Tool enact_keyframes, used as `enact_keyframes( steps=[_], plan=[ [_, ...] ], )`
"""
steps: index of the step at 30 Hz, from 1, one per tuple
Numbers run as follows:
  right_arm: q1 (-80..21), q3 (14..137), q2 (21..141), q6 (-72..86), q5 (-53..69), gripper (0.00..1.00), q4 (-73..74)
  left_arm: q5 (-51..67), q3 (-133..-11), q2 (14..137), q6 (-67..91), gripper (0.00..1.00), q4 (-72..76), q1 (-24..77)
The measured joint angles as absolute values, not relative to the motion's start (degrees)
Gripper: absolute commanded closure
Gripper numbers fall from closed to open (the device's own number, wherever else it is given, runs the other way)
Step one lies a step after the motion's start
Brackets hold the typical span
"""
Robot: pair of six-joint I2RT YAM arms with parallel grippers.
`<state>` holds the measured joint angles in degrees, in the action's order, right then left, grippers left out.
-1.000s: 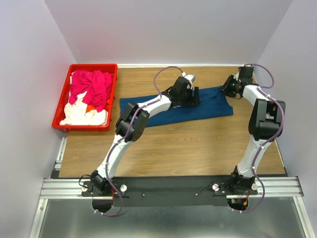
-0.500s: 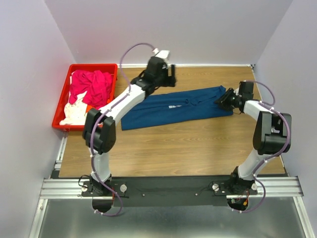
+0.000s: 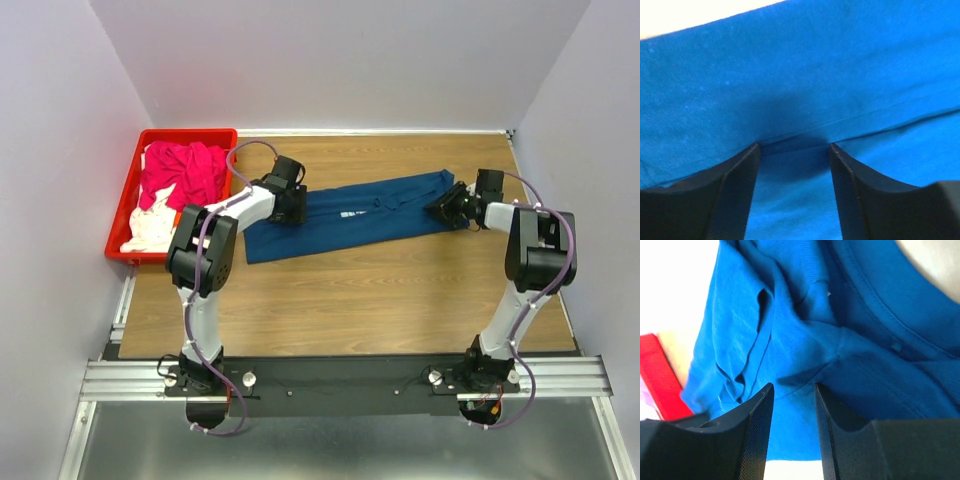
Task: Fold and stack the t-shirts
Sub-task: Fold the tshirt
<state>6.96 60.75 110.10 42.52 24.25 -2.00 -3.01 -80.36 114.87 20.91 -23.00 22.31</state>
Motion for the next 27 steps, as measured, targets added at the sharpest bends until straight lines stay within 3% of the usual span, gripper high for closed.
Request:
enact_keyframes(
  steps=[7,12,24,27],
  plan=[
    [6.81,71.46,118.83,44.95,24.97,0.54,-3.81,1.72,-71.00,109.56,20.82,0.40,-17.08,21.69],
    [6.63,85.97,129.88,45.67,30.50,0.54,-4.58,8.64,-59.68,101.25,20.82,0.40,-14.41,23.20],
    [2.63,114.32,149.51,47.66,40.51,0.53,-5.43,26.02,-49.21,94.50,25.34,0.40,-12.05,40.64],
    [1.10,120.92,153.67,48.38,41.67,0.53,-5.65,28.60,-49.80,94.59,26.44,0.32,-13.76,41.12]
  ],
)
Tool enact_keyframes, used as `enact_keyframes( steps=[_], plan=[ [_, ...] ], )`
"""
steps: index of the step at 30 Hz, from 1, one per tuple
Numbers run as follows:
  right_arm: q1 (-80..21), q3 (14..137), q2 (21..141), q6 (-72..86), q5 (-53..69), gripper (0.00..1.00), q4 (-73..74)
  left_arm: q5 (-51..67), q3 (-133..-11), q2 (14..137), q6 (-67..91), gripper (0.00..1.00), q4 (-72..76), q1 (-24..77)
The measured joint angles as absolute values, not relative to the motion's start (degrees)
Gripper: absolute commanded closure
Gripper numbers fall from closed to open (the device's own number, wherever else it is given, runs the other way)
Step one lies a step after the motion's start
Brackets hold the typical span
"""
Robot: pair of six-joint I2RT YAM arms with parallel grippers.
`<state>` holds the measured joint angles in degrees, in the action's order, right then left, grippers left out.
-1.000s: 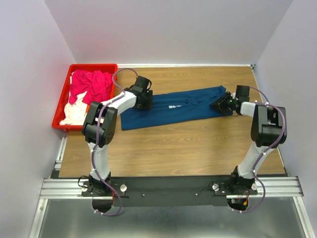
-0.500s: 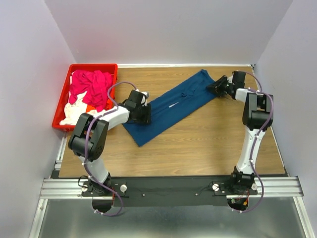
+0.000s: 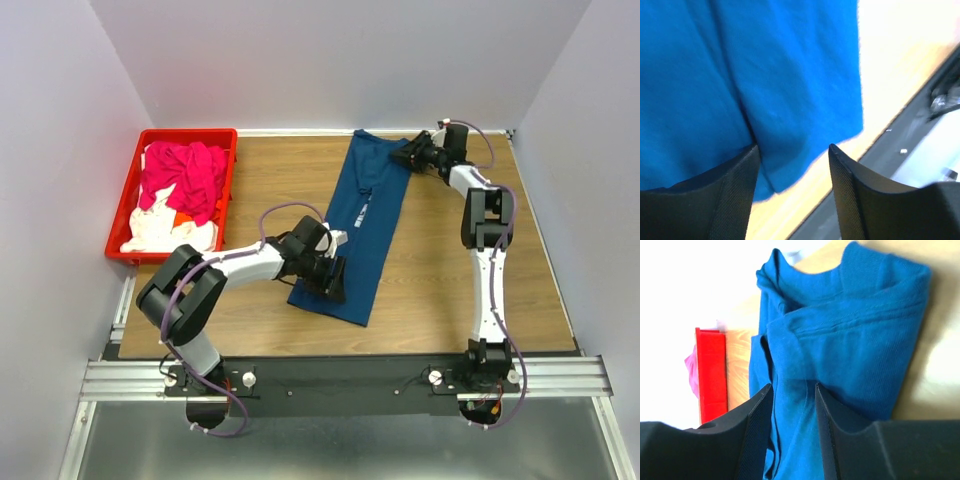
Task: Fold and stack the t-shirts
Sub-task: Fold the tshirt
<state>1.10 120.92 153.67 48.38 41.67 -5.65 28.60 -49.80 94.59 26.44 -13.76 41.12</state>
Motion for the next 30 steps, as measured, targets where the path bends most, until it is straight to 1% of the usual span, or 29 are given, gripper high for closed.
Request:
enact_keyframes(
  steps=[2,3,4,7,10,13,17,19,21,23,26,30],
  plan=[
    [0.54,125.16,156.20,48.60,41.82,0.51,-5.67,29.50,-51.88,94.89,26.98,0.25,-15.31,41.12],
    [0.23,126.89,157.07,48.82,42.00,0.47,-5.48,29.56,-53.10,94.89,27.16,0.23,-15.99,41.12],
    [0.05,127.98,157.69,48.88,42.11,0.46,-5.39,29.58,-54.48,94.89,27.29,0.19,-16.43,41.10],
    [-0.14,128.95,157.58,48.38,42.15,0.44,-4.56,28.73,-60.18,94.70,27.44,0.16,-17.43,40.99],
    [-0.03,124.46,153.88,46.78,41.98,0.44,-3.73,26.89,-63.57,92.73,27.51,0.16,-18.15,40.42],
    [0.10,114.63,145.43,44.18,41.36,0.44,-2.42,24.34,-64.95,88.88,27.55,0.16,-18.96,38.39],
    [0.05,97.76,128.55,40.32,39.57,0.45,-1.65,20.40,-64.40,82.59,27.51,0.16,-19.20,32.05],
    [-0.51,88.53,118.63,38.50,38.70,0.48,-1.52,18.24,-62.83,79.92,27.51,0.16,-18.94,29.56],
    [-1.67,83.02,113.01,37.10,37.71,0.49,-2.39,15.09,-60.29,76.75,27.51,0.17,-19.11,27.18],
    [-4.32,75.33,106.94,35.68,37.08,0.51,-1.56,13.02,-58.59,75.26,27.51,0.17,-19.46,26.87],
    [-8.84,68.82,103.92,33.95,36.86,0.56,-0.10,10.92,-55.02,73.52,27.75,0.19,-19.81,27.00],
    [-15.64,59.77,103.59,31.90,36.91,0.60,3.38,10.59,-49.56,72.51,28.62,0.23,-20.58,27.03]
  ],
)
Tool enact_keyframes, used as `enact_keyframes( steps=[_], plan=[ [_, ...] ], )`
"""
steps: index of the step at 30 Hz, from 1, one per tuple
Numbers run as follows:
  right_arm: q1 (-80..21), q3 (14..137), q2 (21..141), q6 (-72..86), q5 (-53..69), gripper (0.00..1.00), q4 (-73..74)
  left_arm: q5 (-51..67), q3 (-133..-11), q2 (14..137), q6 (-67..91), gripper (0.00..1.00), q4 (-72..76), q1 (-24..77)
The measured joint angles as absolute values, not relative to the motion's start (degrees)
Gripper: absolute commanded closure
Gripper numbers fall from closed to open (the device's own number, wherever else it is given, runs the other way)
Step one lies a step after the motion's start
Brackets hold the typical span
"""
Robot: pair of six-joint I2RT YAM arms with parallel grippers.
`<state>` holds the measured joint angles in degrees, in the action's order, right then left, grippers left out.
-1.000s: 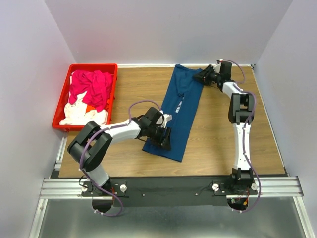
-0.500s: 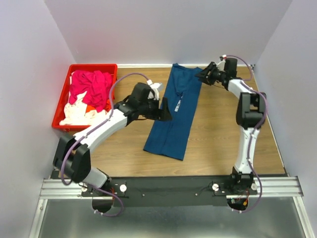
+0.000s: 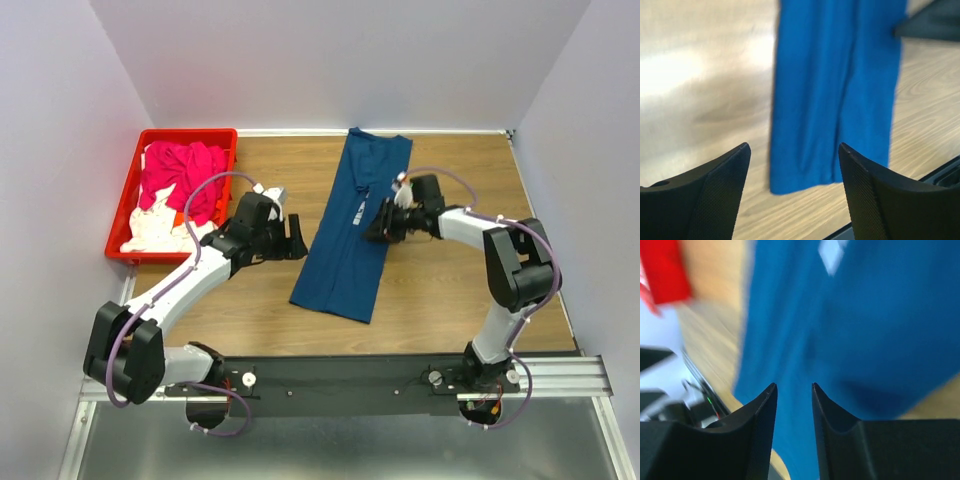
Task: Fold and stack the t-shirts
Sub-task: Fold the tshirt
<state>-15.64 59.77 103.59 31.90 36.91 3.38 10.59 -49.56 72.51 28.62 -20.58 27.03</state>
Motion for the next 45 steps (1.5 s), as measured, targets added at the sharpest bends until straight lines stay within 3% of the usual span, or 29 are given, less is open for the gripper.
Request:
enact_keyframes(
  steps=[5,16,26,35,45],
  plan=[
    [-17.54,52.31,103.50,30.22,36.62,0.61,7.42,10.70,-44.47,72.31,30.09,0.24,-21.19,27.57],
    [-17.58,50.37,99.50,27.38,29.87,0.61,12.25,11.40,-42.61,75.46,31.59,0.24,-21.21,35.92],
    [-17.89,50.28,86.41,22.44,18.28,0.47,25.02,11.33,-42.61,76.16,34.44,0.24,-22.68,40.99],
    [-28.45,45.47,76.75,29.21,9.43,0.44,36.73,10.90,-42.65,76.77,35.79,0.24,-23.22,42.52],
    [-36.32,40.80,75.44,37.74,6.70,0.44,40.77,10.04,-43.83,79.50,35.88,0.24,-23.70,44.62]
  ],
)
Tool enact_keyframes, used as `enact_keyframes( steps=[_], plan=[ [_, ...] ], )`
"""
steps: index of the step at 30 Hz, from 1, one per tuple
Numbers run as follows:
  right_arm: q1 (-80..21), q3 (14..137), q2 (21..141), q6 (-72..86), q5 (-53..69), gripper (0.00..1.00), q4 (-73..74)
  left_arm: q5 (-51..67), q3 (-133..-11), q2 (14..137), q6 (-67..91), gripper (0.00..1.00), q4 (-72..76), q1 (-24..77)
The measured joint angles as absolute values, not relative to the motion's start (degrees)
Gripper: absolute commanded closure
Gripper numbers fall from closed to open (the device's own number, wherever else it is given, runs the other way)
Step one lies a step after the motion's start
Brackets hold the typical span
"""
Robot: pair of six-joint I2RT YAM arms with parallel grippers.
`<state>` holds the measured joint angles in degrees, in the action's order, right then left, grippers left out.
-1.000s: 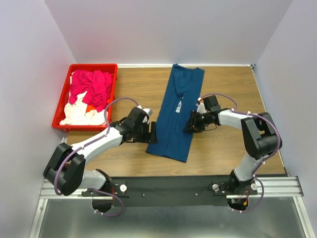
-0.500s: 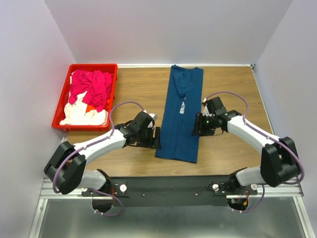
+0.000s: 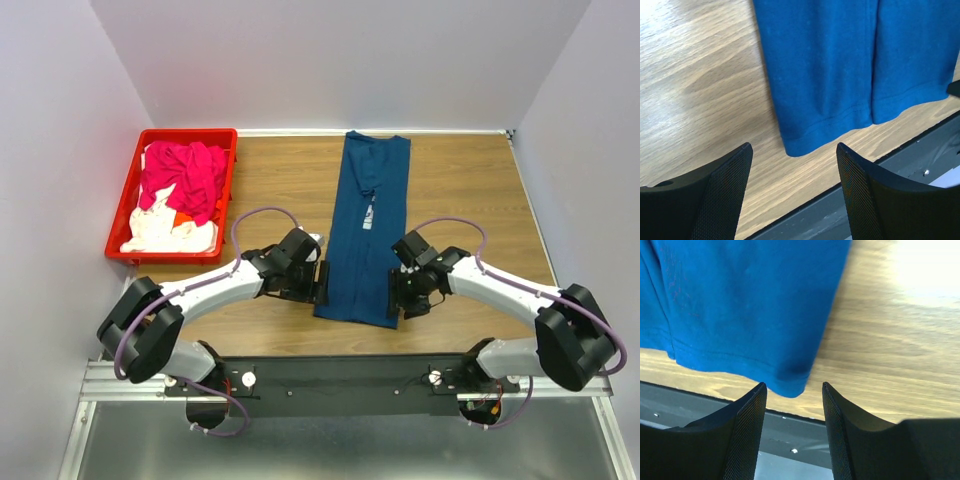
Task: Fold and stack the t-shirts
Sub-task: Fold the tshirt
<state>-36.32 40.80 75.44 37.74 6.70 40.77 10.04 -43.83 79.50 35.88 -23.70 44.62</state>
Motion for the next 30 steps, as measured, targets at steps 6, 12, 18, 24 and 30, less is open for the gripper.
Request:
enact_keyframes(
  steps=[6,12,18,24,30],
  plan=[
    [-38.11,40.64,76.44,39.79,6.20,0.49,40.53,9.52,-44.36,80.03,36.10,0.24,-23.64,45.54],
    [-39.07,39.42,78.89,40.91,4.27,0.52,39.97,9.39,-44.49,81.91,36.38,0.24,-23.64,46.54],
    [-39.38,39.22,79.55,41.23,4.14,0.69,39.90,8.82,-45.52,83.44,36.51,0.24,-23.75,47.16],
    [-39.44,38.87,79.68,41.47,4.23,0.91,39.22,7.44,-47.20,85.47,36.67,0.28,-24.51,47.99],
    [-39.46,38.87,79.72,41.32,4.29,0.91,39.11,5.78,-48.62,87.53,36.93,0.47,-25.96,49.12]
  ],
)
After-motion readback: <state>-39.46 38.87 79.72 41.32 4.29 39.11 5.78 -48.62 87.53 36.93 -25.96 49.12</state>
